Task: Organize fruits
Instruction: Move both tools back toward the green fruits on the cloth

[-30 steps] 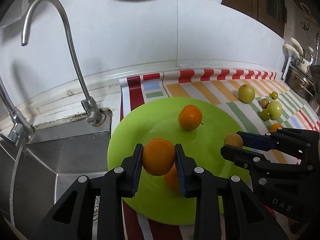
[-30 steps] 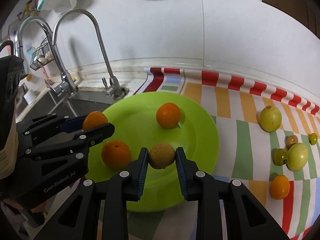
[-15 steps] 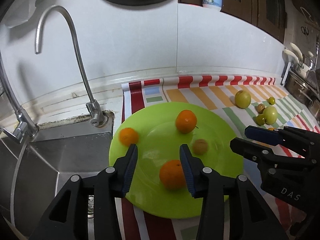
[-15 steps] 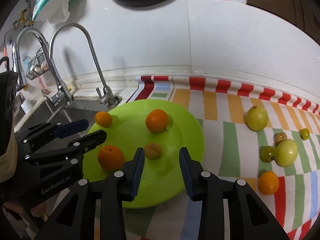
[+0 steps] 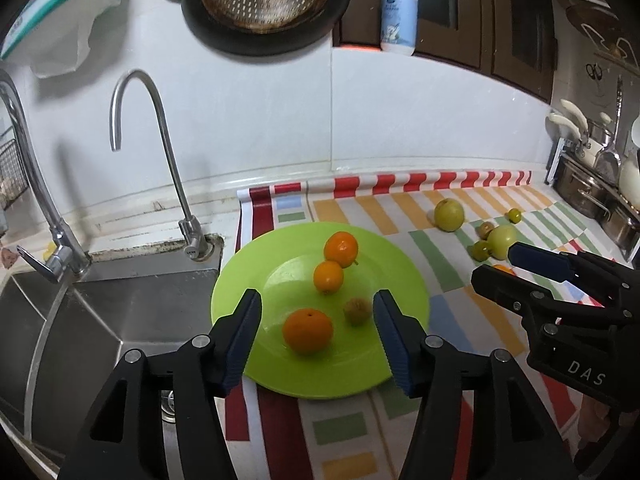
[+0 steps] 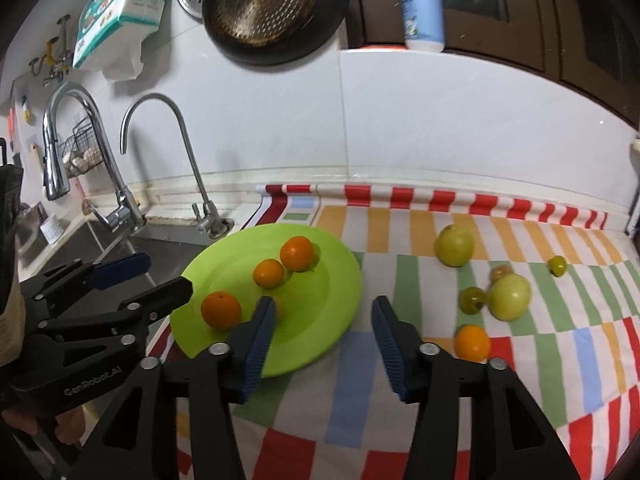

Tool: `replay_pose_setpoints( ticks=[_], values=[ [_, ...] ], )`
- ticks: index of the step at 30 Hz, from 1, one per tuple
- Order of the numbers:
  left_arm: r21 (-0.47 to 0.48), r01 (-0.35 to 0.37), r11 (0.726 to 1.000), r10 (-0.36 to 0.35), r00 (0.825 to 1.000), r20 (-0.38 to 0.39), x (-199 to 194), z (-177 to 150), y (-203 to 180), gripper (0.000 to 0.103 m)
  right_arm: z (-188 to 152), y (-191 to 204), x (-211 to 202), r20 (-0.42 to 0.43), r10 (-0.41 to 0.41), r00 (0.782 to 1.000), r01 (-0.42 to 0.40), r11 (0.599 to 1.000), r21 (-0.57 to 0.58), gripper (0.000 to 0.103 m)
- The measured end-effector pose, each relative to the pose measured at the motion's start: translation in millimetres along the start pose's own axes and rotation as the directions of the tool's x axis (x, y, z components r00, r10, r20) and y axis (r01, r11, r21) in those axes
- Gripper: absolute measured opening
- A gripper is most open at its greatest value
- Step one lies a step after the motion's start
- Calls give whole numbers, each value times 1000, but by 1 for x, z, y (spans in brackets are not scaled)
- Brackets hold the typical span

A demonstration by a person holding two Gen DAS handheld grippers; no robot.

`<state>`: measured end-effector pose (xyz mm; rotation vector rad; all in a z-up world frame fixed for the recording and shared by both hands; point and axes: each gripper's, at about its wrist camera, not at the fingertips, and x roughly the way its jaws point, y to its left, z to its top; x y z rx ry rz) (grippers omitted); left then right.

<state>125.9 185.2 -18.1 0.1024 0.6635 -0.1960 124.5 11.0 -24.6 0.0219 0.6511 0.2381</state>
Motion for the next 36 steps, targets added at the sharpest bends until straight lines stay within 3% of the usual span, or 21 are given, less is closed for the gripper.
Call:
replay_pose_setpoints(
  ticks=[11,22,36],
  values=[
    [-27,-35,999,36,999,38,-29,2,-33,79,-11,-30,-44,60,-55,997,54,998,28,62],
    [-37,-54,998,56,996,74,-47,4,-79,86,-16,-65,-73,92,-46,995,45,999,6,62],
    [-44,-65,997,69,993,98,-44,7,-141,87,-16,-120,-88,99,-17,995,24,997,-69,62]
  ],
)
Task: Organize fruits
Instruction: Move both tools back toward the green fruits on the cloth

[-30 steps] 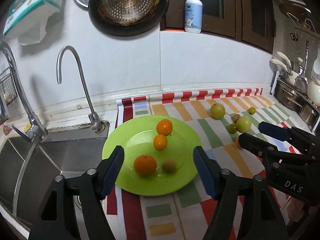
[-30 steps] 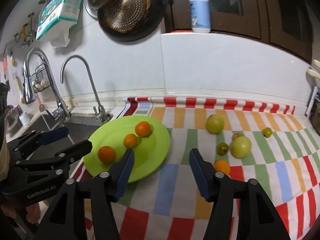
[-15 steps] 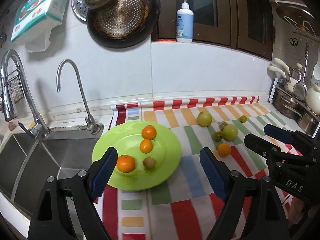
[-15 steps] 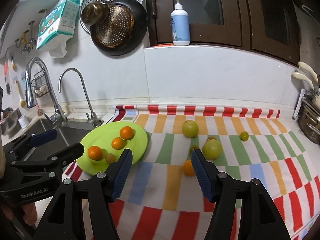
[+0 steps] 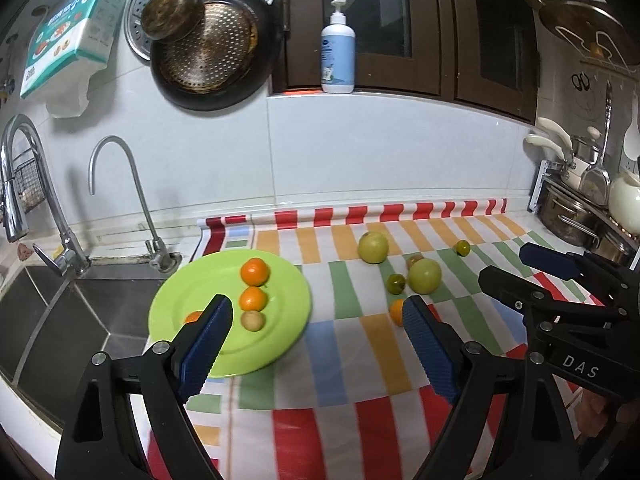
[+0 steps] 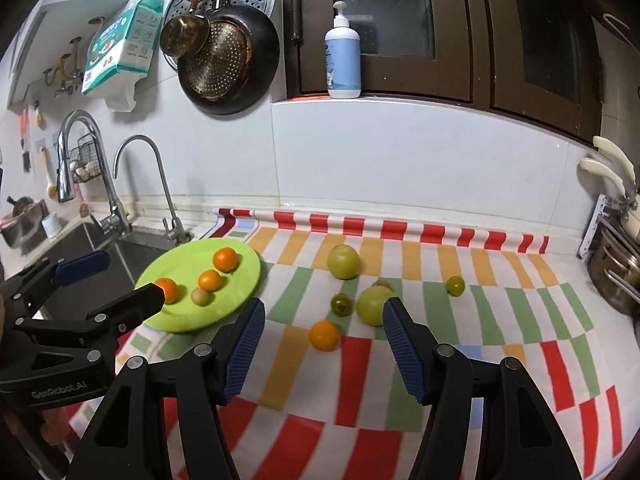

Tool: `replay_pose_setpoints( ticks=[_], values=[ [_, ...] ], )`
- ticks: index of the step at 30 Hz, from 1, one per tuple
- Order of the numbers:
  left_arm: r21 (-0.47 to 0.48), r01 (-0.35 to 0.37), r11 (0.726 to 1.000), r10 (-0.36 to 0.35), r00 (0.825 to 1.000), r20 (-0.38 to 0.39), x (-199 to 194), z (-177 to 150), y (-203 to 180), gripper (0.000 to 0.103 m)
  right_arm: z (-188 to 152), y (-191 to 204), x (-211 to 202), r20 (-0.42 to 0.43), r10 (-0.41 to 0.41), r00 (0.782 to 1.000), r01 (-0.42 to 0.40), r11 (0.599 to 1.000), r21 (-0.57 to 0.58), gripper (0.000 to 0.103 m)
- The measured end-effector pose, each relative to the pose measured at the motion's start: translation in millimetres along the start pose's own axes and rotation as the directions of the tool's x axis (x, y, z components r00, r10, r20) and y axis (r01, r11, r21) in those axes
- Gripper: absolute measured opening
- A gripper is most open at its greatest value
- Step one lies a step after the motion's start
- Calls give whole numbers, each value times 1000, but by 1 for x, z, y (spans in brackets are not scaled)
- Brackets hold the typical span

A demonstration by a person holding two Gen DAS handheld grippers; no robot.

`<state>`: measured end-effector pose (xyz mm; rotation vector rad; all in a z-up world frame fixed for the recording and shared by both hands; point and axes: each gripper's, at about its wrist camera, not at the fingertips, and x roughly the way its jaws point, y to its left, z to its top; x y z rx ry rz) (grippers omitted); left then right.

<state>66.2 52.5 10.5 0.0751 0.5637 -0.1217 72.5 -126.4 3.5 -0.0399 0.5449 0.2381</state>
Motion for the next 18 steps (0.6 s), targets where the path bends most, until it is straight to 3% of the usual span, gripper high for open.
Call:
replay_pose_setpoints(
  ticks=[13,18],
  values=[
    [67,12,998,-13,1000,26,16,0,-47,87,-2,-41,7,-13,25,1000,-25,996,-82,62],
    [96,22,995,-22,1000,2,34,-1,-59,87,-4,-53,21,-37,40,999,-44,993,-109,62]
  ],
)
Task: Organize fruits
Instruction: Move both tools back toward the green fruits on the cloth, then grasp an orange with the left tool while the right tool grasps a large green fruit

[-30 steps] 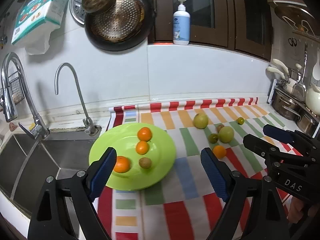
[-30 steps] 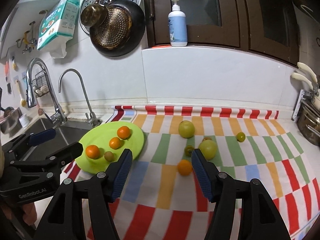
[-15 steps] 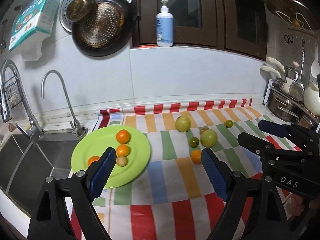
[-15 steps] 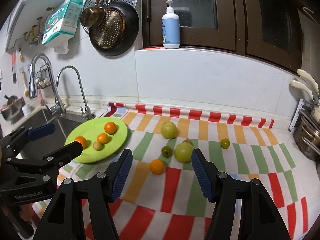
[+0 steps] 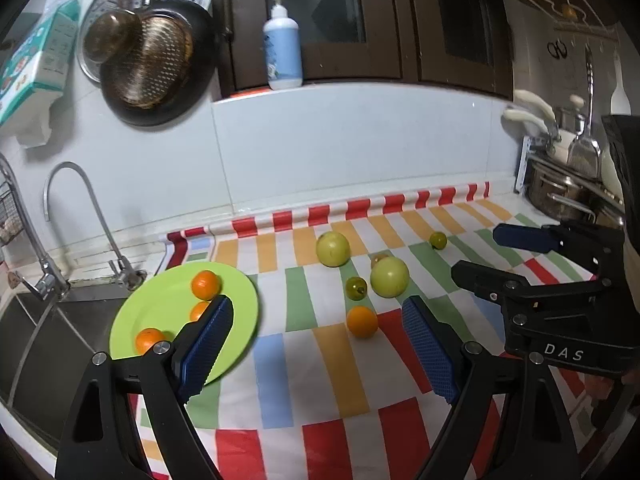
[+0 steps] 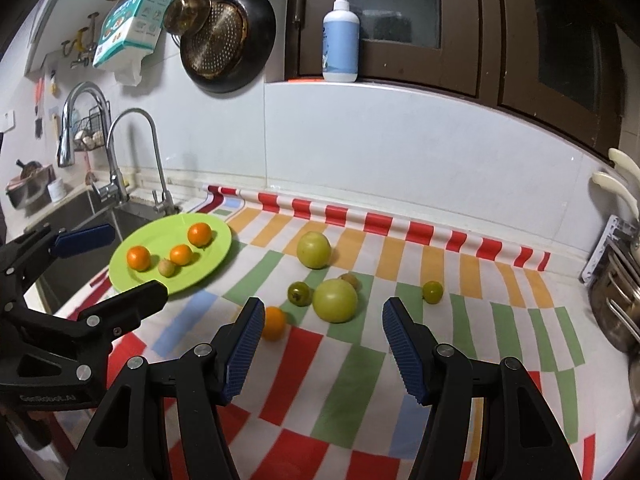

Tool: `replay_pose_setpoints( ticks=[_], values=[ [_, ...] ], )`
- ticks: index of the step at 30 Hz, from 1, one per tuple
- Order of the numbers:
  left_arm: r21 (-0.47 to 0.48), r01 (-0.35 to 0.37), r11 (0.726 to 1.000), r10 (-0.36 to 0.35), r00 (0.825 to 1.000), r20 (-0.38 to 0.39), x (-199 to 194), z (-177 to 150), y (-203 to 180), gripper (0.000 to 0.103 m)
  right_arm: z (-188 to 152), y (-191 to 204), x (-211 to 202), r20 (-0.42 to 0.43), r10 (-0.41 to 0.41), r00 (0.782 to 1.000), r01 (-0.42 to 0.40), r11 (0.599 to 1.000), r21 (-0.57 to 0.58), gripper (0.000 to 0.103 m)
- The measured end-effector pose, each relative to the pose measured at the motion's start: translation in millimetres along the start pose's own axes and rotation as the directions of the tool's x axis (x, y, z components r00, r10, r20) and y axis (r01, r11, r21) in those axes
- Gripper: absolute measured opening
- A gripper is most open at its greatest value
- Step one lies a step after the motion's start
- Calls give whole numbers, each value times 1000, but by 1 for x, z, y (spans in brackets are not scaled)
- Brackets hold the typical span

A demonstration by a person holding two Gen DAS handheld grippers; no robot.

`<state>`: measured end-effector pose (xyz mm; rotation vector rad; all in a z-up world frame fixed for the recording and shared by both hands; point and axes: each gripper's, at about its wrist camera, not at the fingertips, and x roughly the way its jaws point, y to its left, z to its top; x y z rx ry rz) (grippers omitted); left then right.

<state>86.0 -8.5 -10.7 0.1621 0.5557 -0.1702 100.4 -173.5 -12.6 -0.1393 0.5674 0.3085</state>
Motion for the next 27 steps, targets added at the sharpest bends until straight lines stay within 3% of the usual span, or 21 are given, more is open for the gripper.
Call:
replay_pose_setpoints(
  ticks=[11,18,27],
  values=[
    [42,45,998,-41,995,-94,48,-9,-11,75,-3,-14,43,-59,38,998,-41,997,-66,62],
    [76,93,993,-80,984,-161,79,-16,-21,66,-9,-19,79,-125,76,989,-87,992,-87,62],
    [50,157,986,-141,961,-237,119,-19,-26,57,-14,-30,118,-192,103,976,-119,990,-74,62]
  ],
)
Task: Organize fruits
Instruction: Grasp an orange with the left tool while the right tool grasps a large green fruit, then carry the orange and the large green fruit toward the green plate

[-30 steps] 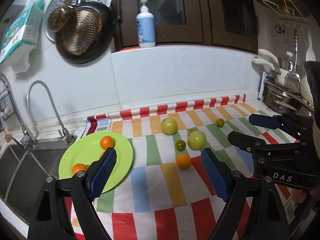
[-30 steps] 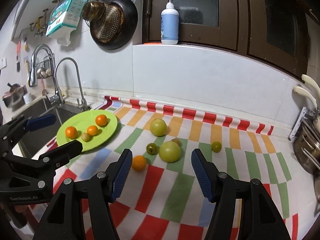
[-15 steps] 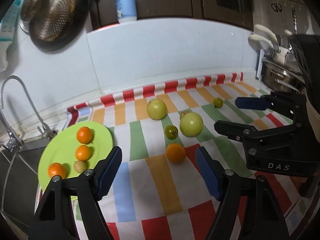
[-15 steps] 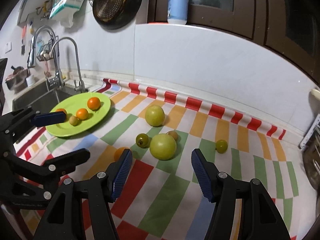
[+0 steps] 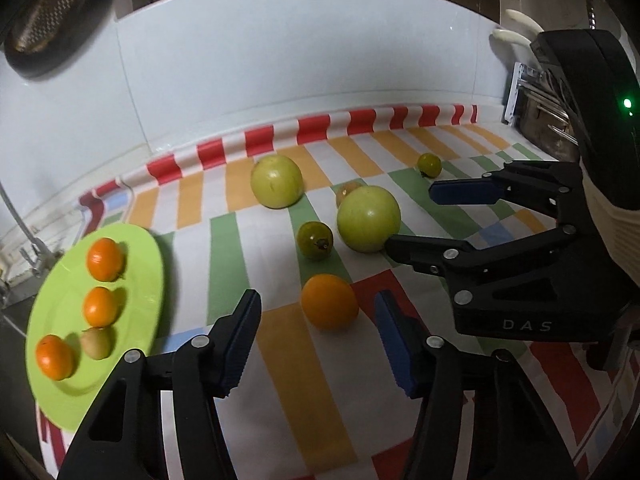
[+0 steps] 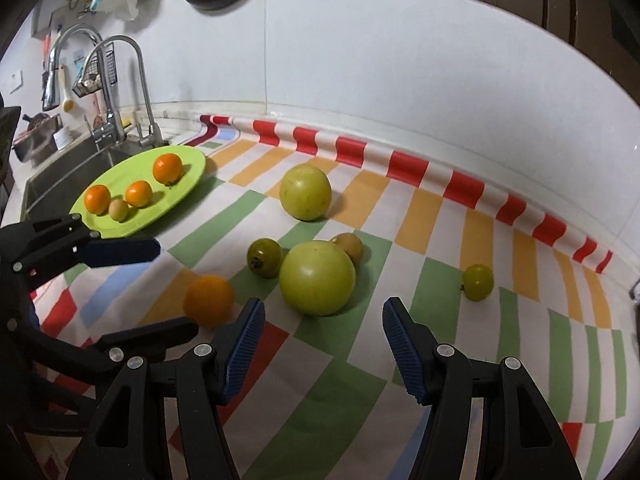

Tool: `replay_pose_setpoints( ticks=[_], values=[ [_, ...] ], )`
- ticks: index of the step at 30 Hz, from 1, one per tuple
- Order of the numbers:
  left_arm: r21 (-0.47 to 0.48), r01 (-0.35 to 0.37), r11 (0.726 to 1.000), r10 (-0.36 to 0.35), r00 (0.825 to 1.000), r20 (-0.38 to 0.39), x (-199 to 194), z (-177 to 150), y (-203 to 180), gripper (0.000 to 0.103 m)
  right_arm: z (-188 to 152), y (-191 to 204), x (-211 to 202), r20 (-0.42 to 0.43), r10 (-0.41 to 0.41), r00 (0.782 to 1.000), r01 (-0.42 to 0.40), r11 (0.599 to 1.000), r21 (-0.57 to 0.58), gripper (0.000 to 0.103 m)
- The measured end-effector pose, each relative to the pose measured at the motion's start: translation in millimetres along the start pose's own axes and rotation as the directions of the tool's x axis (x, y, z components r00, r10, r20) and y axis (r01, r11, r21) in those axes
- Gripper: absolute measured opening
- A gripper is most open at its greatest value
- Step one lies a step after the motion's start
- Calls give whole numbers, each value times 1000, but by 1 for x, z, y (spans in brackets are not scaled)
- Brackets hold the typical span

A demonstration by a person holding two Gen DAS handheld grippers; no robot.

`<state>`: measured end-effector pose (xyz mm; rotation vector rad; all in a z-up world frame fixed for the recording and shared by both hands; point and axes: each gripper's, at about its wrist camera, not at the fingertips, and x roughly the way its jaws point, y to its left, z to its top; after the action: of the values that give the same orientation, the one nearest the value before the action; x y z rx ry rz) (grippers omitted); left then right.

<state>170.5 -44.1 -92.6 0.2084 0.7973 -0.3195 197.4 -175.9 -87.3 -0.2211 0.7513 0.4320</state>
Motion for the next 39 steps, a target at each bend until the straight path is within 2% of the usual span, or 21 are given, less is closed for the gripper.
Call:
replay_pose_setpoints(
  ticks=[7,8,14,17,22,27,39],
  values=[
    [-8,42,999,-42,998,-39,17,2,2,48,4,-7,24,-46,58,997,-57,998,19,62],
    [-8,44,999,-44,998,-44,18,2,2,44,4,-7,26,-49,63,997,-62,998,19,62],
    [-32,78,996,-79,995,-62,25,2,7,34,9,-5,38,-58,67,996,-68,998,-1,62],
    [-42,68,997,-70,996,-55,22,3,10,34,13,-4,42,-56,70,996,-70,998,-2,61],
    [-74,26,997,-28,999,-18,12,7,21,34,15,-3,46,-63,73,995,-73,997,1,52],
    [-92,3,996,-4,1000,-6,9,9,27,34,13,-1,42,-65,70,995,-69,998,12,51],
    [-124,-1,992,9,998,60,-30,7,33,34,14,10,-5,8,50,999,-50,995,87,51]
  ],
)
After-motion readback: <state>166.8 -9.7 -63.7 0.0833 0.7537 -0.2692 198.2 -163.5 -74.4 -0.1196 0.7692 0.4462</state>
